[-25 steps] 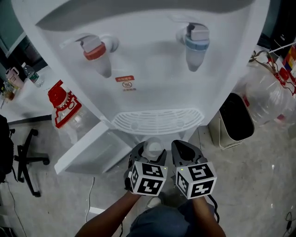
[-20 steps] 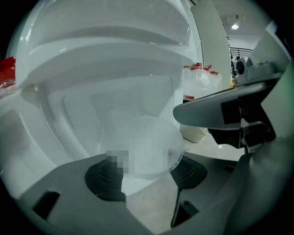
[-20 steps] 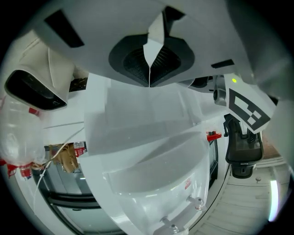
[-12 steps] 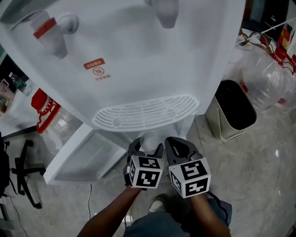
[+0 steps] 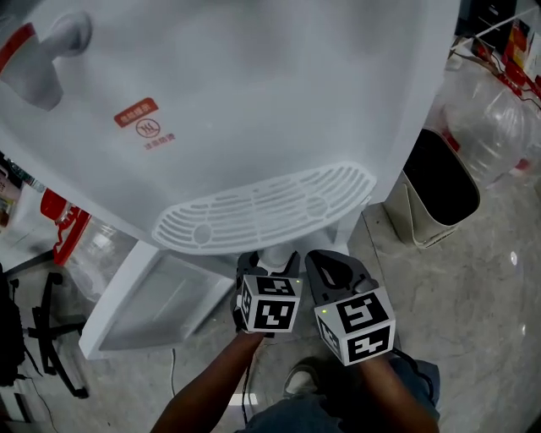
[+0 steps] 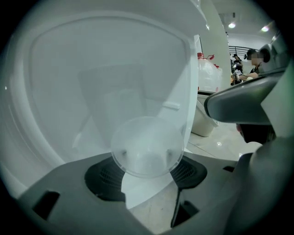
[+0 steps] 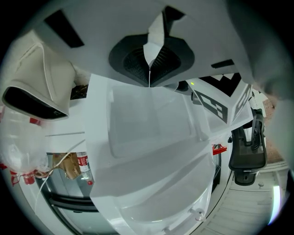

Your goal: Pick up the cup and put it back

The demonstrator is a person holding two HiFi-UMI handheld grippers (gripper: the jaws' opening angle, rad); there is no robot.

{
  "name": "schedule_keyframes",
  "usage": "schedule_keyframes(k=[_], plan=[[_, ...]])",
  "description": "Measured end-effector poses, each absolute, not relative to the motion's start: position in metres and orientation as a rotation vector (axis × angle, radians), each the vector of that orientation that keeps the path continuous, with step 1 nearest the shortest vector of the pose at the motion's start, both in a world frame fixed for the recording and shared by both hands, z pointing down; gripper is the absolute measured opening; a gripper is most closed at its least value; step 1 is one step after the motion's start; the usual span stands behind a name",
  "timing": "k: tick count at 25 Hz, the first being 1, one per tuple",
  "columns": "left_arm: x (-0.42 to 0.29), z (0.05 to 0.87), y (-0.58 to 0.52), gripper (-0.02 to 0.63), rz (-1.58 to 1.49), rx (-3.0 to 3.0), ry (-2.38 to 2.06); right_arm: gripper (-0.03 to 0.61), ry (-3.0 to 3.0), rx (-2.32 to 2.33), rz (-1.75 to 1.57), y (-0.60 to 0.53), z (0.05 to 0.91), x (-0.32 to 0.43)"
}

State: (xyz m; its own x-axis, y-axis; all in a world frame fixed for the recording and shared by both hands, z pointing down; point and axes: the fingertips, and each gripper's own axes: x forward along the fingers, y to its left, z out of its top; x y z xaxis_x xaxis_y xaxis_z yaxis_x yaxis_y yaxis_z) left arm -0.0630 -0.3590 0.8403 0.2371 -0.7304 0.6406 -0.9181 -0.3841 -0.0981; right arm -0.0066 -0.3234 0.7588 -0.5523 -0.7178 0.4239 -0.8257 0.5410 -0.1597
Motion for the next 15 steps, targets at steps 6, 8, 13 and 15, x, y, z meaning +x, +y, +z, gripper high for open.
schedule_keyframes(k=[6,8,13,15], plan=[[-0.066,0.868,-0.378,0.288,0.909,2.192,-1.521,0.021,-2.462,1.296,0.519,-0.328,0.764,0.000],[-0.066,0.875,-0.384,0.287,0.908,2.186,-1.513,0.021,-2.455,1.303,0.521,-0.330,0.766,0.004],[-0.069,0.878,-0.399,0.288,0.926,2.191,-1.526,0.021,-2.449,1.311,0.525,-0.335,0.768,0.007],[-0.068,0.878,-0.405,0.287,0.934,2.198,-1.526,0.021,-2.442,1.315,0.530,-0.336,0.771,0.009]])
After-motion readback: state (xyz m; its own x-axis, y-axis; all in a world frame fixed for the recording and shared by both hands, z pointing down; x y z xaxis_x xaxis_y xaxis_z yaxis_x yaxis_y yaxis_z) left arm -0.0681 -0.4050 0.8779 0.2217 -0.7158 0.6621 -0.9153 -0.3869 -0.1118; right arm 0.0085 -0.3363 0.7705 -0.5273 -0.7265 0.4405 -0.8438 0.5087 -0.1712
